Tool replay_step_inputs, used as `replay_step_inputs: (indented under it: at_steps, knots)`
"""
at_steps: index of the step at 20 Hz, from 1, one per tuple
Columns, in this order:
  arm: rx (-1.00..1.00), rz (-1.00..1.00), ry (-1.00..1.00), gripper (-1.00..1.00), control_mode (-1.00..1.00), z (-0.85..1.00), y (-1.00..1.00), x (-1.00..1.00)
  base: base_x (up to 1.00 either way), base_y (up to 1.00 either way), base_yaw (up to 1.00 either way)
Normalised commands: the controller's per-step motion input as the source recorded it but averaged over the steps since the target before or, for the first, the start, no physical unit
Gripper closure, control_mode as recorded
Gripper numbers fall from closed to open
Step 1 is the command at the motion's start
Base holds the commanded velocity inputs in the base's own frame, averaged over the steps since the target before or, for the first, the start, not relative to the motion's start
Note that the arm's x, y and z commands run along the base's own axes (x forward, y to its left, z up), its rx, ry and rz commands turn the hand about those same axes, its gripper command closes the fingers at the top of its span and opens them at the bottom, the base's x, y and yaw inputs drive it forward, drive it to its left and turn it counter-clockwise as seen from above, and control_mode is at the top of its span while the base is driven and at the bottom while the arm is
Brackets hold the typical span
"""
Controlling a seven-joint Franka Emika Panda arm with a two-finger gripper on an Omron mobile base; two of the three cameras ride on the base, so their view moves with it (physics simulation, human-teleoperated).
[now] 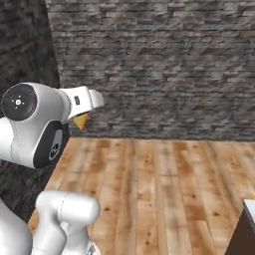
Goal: Retrieve the sausage and cheese from the fridge and place them on the cutting board on the counter.
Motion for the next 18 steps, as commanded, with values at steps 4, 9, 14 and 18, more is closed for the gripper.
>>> replay_step_inputs:
  at_steps: [4, 9, 14, 18]
  knots:
    - [0.0, 0.0, 0.0, 1.0, 1.0, 0.0, 0.0, 0.0, 0.28, 0.1, -0.83]
    - [0.0, 0.0, 0.0, 1.0, 1.0, 0.0, 0.0, 0.0, 0.36, 0.14, -0.79]
    - [0.0, 0.0, 0.0, 1.0, 1.0, 0.0, 0.0, 0.0, 0.92, 0.38, -0.54]
    - [0.0, 0.0, 0.0, 1.0, 1.0, 0.0, 0.0, 0.0, 1.0, 0.71, -0.42]
